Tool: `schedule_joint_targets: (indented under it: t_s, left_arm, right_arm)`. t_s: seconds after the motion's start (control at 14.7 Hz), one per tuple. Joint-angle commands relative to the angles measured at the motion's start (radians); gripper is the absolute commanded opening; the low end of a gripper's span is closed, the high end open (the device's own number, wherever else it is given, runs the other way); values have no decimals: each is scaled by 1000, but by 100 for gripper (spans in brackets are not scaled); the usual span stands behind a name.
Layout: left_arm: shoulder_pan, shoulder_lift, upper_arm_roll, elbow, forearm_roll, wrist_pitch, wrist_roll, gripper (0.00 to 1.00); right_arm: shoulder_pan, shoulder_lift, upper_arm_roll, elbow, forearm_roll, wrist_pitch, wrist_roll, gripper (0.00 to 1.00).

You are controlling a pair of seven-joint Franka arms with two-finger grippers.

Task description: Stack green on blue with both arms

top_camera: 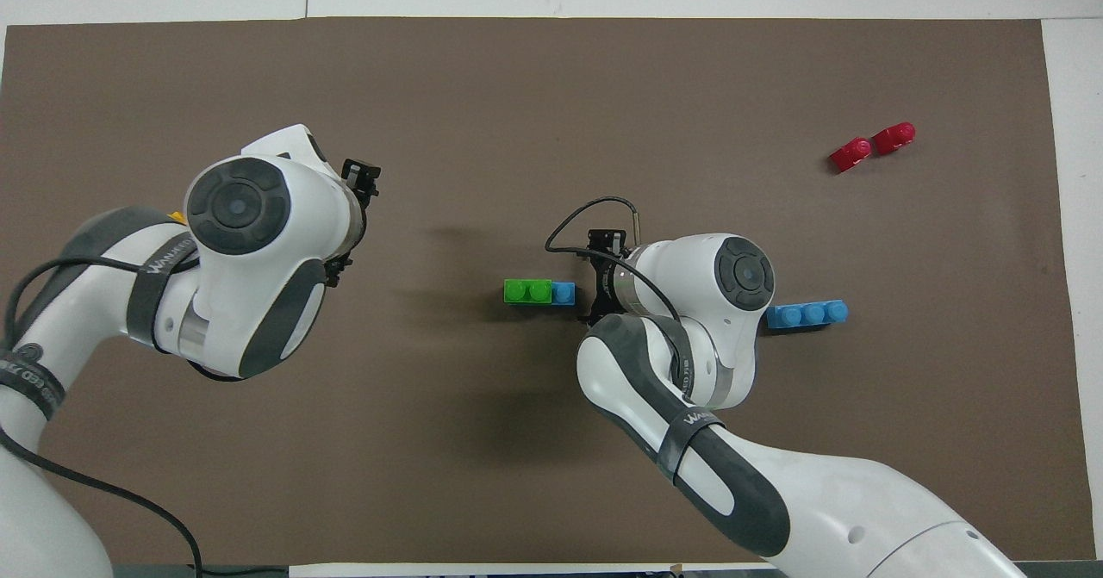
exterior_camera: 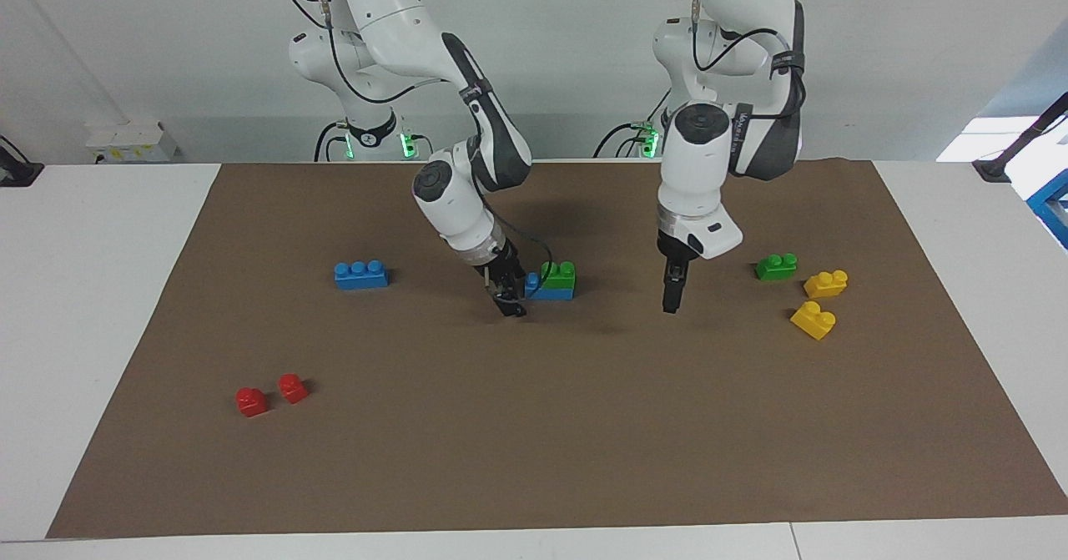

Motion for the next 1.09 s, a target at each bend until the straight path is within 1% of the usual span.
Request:
schedule_joint_targets:
  t_s: [0.0,0.14,0.2,0.41,0.54,0.68,0.88,1.02]
  left_arm:
    - [92,-37,-10,7,-78,-36,311,100]
    - [155,-51,-10,20,-92,-86,561,100]
    - [184,-51,-10,47,-109,-120,664,100]
    - [262,-47,-6,179,-160,-272,925,100]
    - [292,-45,-3,271,-178,-370,1027,100]
    - [293,-44,2,351,-177,-483,1085,100]
    - [298,-51,14,423,-174,-629,1245,100]
    - [312,-56,13,461,-172,-714,1297,100]
  right_arm:
    - [-66,-59,3,1,12,-93,-83,97]
    - [-106,-93,3,1,10,-150,-153,97]
    - [-118,-110,1,1,5,-175,-184,97]
    - [-164,-146,0,1,-7,-247,-299,97]
    - [-184,-160,-2,1,-8,-281,-379,97]
    - [-212,-171,-3,1,-24,-313,-437,97]
    - [-241,-196,-3,11,-141,-371,-523,97]
    - [-264,-208,-3,42,-185,-423,-526,97]
